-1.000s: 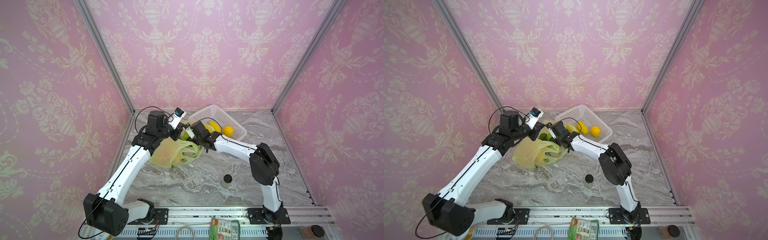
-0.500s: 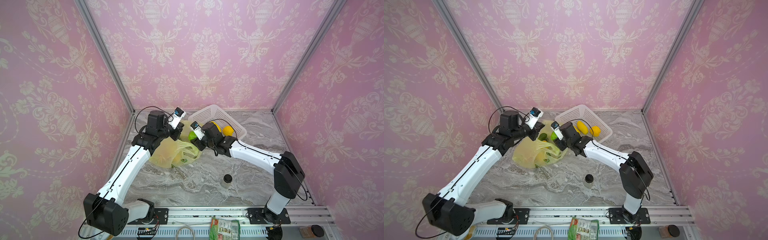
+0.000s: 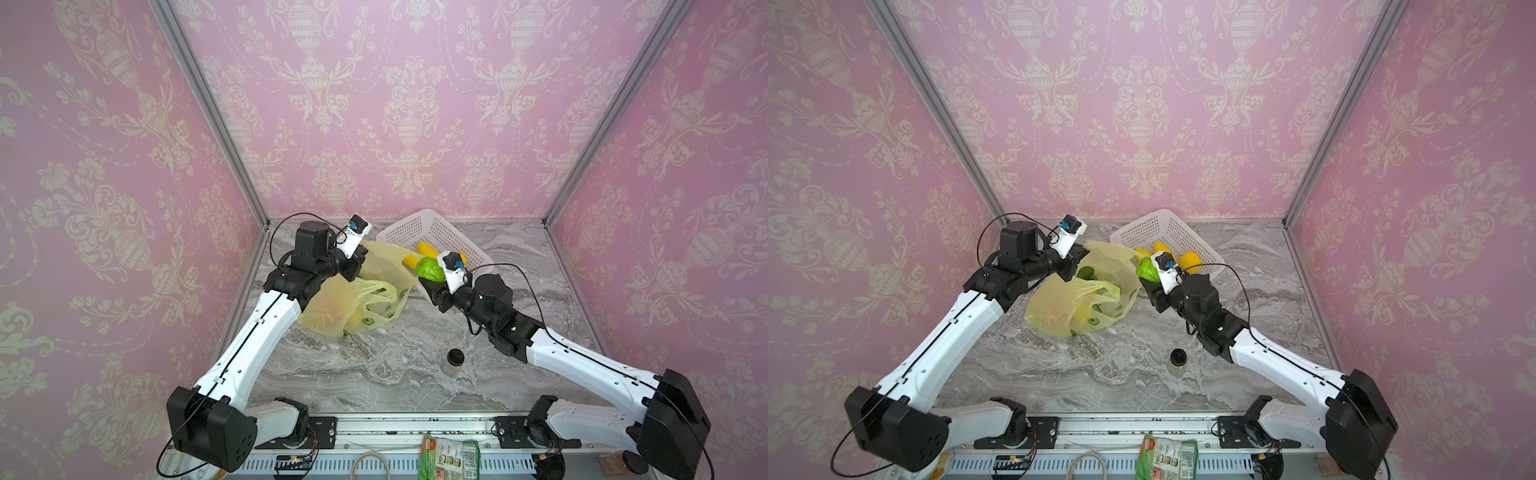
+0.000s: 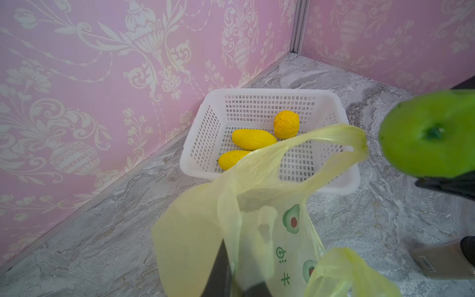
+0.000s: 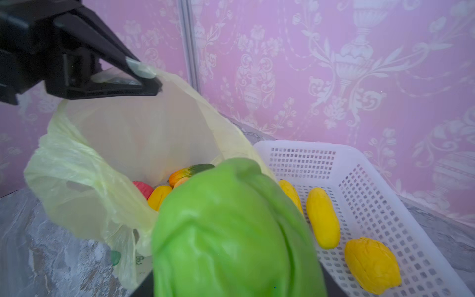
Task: Untie the knot of the plastic bag and take out the fruit
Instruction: 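Lift the green fruit out of the bag and carry it over the basket, then lower the green fruit into the basket and open the right gripper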
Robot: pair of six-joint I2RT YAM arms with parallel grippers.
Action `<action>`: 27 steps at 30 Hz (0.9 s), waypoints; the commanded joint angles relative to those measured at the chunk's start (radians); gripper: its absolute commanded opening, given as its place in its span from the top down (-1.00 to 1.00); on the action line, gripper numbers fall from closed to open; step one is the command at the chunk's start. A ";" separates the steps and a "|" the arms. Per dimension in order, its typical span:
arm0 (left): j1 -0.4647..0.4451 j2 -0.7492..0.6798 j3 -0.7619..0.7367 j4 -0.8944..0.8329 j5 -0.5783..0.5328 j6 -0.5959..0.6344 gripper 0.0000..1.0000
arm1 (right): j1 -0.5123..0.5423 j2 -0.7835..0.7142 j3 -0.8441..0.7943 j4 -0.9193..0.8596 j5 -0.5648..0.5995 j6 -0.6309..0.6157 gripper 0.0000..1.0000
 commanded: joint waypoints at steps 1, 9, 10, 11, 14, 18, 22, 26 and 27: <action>-0.002 0.001 -0.002 -0.009 -0.019 -0.012 0.81 | -0.072 0.006 -0.019 0.101 0.095 0.103 0.55; -0.003 0.005 -0.001 -0.009 -0.017 -0.012 0.80 | -0.214 0.272 0.241 -0.201 0.067 0.206 0.52; -0.003 0.005 -0.001 -0.010 -0.017 -0.012 0.81 | -0.227 0.325 0.297 -0.260 0.046 0.215 0.57; -0.003 0.005 -0.001 -0.009 -0.017 -0.012 0.81 | -0.235 0.373 0.344 -0.309 0.026 0.225 0.61; -0.002 0.005 -0.001 -0.010 -0.018 -0.012 0.80 | -0.247 0.474 0.434 -0.368 -0.022 0.237 0.57; -0.003 0.005 -0.001 -0.009 -0.018 -0.012 0.80 | -0.248 0.584 0.552 -0.449 -0.050 0.216 0.47; -0.003 0.005 -0.001 -0.010 -0.017 -0.012 0.80 | -0.249 0.717 0.683 -0.567 -0.043 0.156 0.49; -0.003 0.003 -0.001 -0.009 -0.019 -0.012 0.80 | -0.249 0.828 0.805 -0.684 0.015 0.122 0.49; -0.003 0.005 -0.001 -0.009 -0.018 -0.012 0.80 | -0.249 0.849 0.828 -0.703 0.023 0.116 0.49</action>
